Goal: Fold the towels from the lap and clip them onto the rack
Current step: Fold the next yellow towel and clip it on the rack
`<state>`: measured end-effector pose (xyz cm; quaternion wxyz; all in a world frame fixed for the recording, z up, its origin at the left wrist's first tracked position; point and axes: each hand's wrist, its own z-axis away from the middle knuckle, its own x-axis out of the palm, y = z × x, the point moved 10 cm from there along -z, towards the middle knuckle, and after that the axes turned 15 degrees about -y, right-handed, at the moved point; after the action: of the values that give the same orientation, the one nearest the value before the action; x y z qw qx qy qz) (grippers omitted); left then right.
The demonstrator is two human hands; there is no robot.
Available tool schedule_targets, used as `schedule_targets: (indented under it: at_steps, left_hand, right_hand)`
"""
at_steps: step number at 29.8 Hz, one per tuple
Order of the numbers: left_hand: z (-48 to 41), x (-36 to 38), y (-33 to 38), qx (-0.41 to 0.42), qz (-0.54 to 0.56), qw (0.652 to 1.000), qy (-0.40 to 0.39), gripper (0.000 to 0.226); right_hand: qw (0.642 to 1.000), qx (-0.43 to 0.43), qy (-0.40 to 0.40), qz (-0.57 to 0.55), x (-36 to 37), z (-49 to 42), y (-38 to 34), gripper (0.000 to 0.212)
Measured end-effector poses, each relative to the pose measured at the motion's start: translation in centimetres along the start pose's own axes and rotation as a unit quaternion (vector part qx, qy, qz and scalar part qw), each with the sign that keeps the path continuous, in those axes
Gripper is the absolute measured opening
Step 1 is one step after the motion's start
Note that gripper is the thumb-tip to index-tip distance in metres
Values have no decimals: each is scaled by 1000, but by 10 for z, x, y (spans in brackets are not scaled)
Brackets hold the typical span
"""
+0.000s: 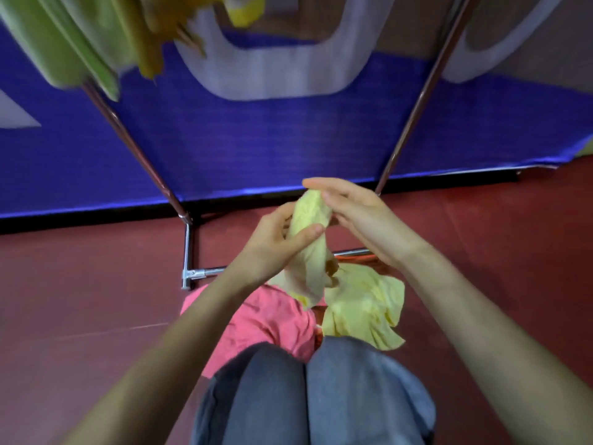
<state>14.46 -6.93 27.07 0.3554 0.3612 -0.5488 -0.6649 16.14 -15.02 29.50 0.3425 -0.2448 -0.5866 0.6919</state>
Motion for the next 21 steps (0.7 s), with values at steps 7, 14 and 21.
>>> schedule_targets:
  at_steps: [7,14,21]
  left_hand:
    - [67,0,116,62,-18,998,-3,10]
    - [131,36,143,126,-35,989,66,41]
    - [178,39,138,107,-90,982,126,30]
  right_hand:
    - [992,-78,36,92,31,55,-99,12]
    - [979,-173,75,72,77,107,-155,32]
    - [978,-164,114,-54,79,154,-168,26]
